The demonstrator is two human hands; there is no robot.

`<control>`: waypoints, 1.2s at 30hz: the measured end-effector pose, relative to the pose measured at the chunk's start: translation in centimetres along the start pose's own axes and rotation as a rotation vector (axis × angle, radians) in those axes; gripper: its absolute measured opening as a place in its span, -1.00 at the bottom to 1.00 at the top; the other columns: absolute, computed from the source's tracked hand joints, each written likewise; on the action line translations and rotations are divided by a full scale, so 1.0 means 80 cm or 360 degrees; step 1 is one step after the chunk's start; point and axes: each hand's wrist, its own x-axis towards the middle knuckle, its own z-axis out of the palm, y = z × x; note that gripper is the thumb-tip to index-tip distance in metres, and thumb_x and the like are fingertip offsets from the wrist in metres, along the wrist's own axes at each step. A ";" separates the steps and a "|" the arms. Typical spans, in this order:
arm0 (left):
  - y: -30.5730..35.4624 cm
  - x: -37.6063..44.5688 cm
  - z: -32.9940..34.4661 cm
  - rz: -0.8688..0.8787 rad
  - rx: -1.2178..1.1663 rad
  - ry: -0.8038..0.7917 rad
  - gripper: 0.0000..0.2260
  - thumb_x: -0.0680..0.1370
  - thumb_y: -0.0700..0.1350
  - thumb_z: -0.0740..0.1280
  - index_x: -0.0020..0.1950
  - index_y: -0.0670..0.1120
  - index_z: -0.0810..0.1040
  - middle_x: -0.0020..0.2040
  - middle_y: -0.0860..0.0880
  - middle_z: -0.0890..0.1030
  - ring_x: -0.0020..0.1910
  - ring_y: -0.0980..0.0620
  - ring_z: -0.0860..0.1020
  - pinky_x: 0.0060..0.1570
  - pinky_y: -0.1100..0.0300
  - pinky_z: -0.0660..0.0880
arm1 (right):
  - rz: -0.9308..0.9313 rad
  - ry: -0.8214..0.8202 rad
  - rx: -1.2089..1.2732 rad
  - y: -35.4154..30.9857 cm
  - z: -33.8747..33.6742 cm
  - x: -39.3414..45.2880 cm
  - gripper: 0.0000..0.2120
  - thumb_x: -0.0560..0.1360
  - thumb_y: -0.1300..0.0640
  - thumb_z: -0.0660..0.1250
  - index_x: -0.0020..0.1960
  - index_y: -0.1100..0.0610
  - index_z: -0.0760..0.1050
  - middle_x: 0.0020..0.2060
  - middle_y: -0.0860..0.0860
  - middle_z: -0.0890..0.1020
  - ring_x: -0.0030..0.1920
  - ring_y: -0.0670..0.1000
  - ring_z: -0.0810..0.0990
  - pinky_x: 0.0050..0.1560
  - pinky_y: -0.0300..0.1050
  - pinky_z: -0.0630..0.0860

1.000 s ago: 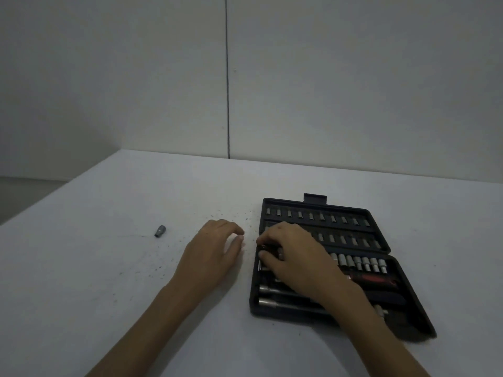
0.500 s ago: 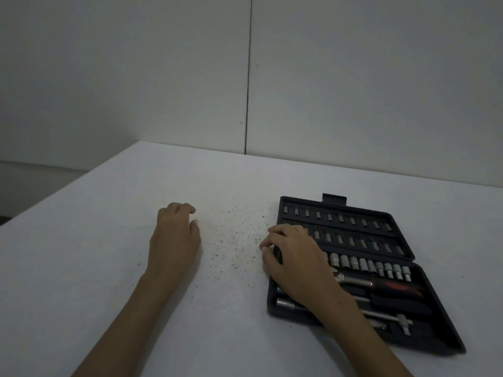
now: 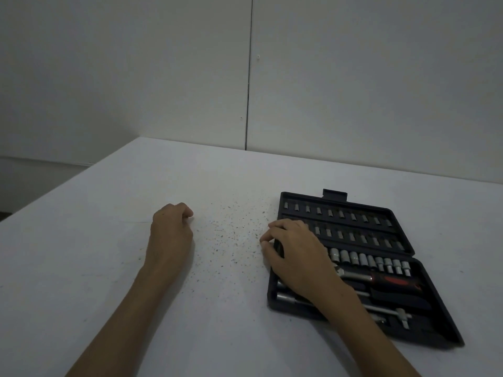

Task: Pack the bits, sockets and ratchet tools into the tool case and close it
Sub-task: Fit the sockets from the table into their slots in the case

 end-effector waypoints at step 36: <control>0.177 -0.077 0.068 0.0884 -0.0783 -0.0630 -0.77 0.43 -0.08 0.45 0.07 -0.03 0.59 -0.03 0.13 0.62 -0.02 0.23 0.56 0.03 0.25 0.52 | 0.0938 0.0109 0.1605 0.070 -0.092 -0.048 -0.90 0.48 0.17 0.38 -0.04 0.17 0.62 -0.24 0.11 0.70 -0.18 -0.02 0.69 -0.19 -0.30 0.59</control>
